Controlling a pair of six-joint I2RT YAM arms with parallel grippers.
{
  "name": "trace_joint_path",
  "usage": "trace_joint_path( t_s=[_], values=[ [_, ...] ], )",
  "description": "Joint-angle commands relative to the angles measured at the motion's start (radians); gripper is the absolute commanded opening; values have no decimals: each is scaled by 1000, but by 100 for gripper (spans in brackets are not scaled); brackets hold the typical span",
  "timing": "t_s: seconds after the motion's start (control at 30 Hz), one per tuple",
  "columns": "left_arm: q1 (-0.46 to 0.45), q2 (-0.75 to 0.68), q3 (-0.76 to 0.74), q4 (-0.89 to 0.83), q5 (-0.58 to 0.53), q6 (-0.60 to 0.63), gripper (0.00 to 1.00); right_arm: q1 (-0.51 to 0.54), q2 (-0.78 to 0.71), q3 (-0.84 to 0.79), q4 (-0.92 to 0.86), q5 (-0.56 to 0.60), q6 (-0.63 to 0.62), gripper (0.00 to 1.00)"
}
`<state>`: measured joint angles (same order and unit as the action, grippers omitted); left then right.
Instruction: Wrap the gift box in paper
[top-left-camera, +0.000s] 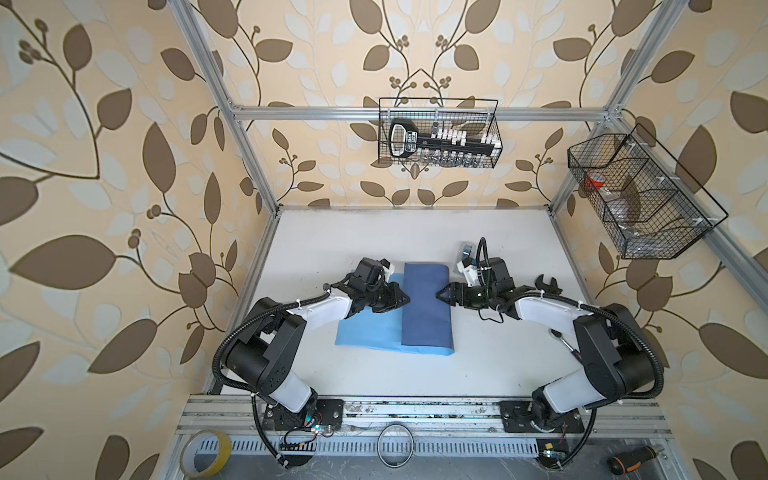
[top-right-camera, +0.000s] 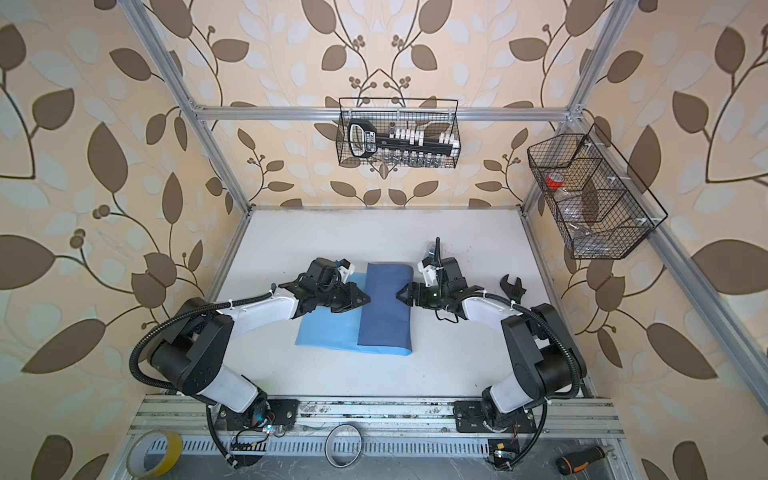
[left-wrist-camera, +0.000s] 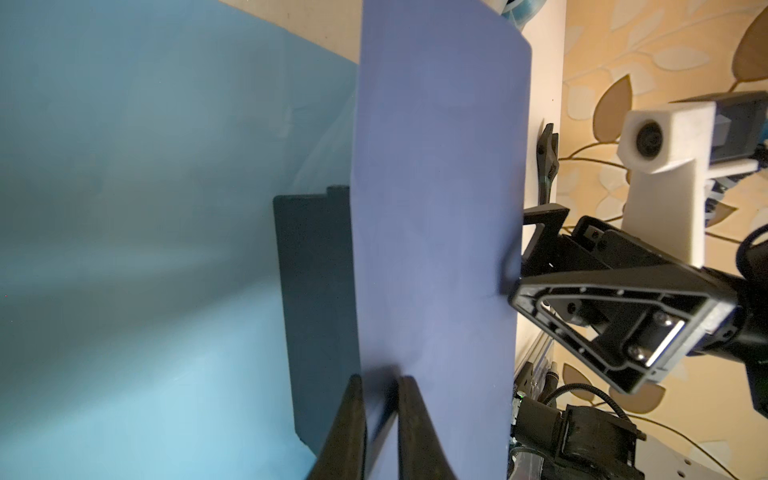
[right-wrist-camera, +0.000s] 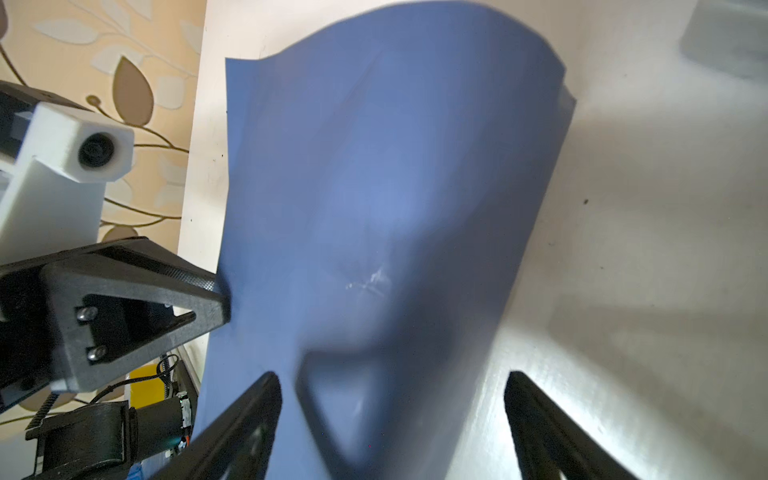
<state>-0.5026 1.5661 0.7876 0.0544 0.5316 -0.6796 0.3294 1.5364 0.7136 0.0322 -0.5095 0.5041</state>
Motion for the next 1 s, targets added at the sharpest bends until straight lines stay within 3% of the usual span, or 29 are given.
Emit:
trace_joint_path(
  t_s=[0.0,0.33,0.5,0.67,0.8,0.97],
  values=[
    [0,41,-36,-123,-76,28,15,-13,-16,-26,5,-38,-23,86],
    [-1,34,-33,-125,-79,27,15,-27,29,-49,5,3,-40,80],
    [3,28,-14,-141,-83,31,19,-26,26,-73,7,28,-35,79],
    [8,2,22,-179,-96,34,34,-26,21,-97,10,57,-28,79],
    [21,-66,39,-229,-161,42,52,-26,21,-118,23,69,-20,78],
    [105,-190,-22,-266,-256,29,63,-26,22,-133,44,75,-9,77]
  ],
)
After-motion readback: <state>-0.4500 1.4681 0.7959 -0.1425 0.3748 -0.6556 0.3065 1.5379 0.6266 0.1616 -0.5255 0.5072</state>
